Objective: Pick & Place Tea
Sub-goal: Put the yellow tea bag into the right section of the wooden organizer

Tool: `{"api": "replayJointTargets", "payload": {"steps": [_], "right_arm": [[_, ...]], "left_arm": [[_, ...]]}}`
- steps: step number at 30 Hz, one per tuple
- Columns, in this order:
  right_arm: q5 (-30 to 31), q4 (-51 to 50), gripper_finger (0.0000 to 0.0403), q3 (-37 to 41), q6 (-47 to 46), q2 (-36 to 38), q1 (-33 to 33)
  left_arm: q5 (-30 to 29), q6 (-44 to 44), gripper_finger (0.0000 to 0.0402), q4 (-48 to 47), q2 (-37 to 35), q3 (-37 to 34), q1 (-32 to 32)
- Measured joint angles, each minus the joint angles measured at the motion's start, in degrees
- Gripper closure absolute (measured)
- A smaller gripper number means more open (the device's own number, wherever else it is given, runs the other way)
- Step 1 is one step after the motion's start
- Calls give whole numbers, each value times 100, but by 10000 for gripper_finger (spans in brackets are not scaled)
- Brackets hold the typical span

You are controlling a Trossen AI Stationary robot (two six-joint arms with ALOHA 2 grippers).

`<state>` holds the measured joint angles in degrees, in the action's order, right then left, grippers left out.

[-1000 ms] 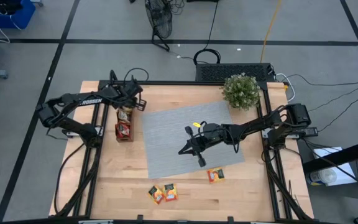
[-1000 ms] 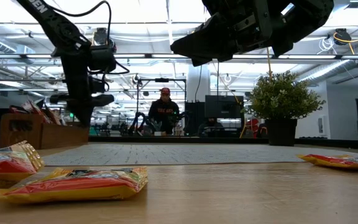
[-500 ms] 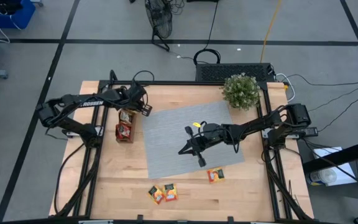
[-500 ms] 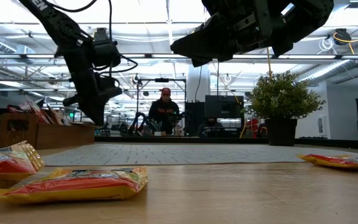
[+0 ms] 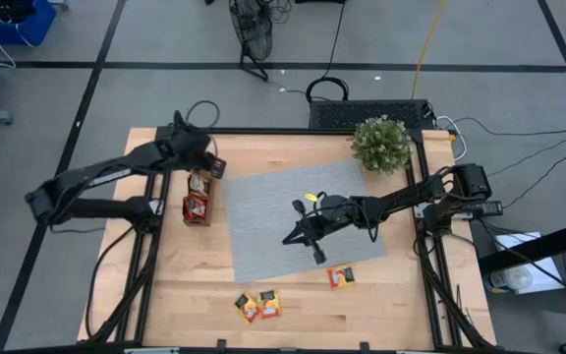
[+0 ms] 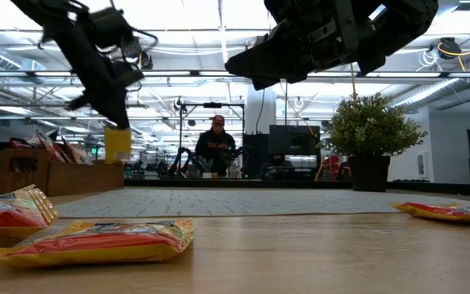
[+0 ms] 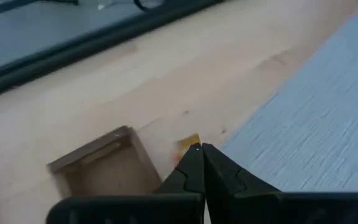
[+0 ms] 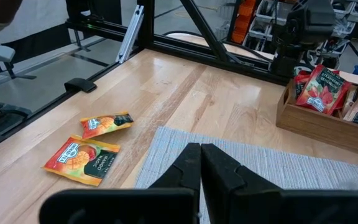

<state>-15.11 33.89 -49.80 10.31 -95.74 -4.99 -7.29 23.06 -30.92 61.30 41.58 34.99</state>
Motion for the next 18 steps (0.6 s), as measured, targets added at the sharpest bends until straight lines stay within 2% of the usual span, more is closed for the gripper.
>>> {"api": "replayJointTargets", "payload": {"steps": [8, 15, 18], "right_arm": [[-1, -4, 403, 0, 67, 0, 0], [-2, -74, 403, 0, 96, 2, 0], [-2, -72, 403, 0, 98, 0, 0]], "left_arm": [[-46, 145, 401, -111, -944, -548, 743], [67, 139, 401, 99, -1070, -1010, 1146], [-190, 123, 401, 108, -1069, -1116, 1235]]}}
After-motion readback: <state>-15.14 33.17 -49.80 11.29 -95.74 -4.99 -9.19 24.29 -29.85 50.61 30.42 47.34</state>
